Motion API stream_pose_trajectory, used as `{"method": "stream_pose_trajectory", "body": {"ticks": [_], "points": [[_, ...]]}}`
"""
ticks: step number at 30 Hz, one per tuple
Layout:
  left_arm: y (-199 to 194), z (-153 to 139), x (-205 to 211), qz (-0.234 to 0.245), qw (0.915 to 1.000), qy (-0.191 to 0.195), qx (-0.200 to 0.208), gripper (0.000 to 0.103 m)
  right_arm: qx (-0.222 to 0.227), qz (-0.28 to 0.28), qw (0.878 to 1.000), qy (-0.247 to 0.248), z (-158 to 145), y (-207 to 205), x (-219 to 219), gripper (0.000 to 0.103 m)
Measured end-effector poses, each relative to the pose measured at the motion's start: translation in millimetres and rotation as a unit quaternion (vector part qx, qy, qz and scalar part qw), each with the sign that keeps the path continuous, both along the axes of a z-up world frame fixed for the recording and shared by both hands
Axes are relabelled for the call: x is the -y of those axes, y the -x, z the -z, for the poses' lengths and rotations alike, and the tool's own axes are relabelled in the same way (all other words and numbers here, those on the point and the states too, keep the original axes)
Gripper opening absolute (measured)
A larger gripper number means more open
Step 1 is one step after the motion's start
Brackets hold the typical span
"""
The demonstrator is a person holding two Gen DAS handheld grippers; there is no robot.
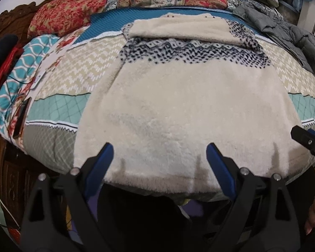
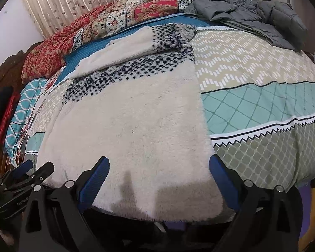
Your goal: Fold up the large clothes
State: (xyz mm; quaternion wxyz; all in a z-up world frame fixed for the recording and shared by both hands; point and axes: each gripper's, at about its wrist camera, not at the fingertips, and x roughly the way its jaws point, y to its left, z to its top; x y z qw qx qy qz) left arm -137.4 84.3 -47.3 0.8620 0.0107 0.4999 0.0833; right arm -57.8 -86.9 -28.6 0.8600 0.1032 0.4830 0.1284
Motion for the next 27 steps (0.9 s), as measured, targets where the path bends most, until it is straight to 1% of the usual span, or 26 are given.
{"method": "stream_pose_trajectory", "body": {"ticks": [9, 21, 27], "points": [[1, 1, -2, 0.0, 1.0, 0.004, -0.004, 0.086, 0.011, -0.007, 1.0, 0.006, -5, 4, -4, 0.086], [4, 6, -6, -0.002, 0.9998, 0.011, -0.015, 0.086, 0.007, -0.004, 1.0, 0.002, -6, 7, -1, 0.086], [4, 3, -5, -0.003, 1.0, 0.006, -0.006, 0.086, 0.021, -0.005, 1.0, 0.008, -13, 11, -5, 0.086]]}}
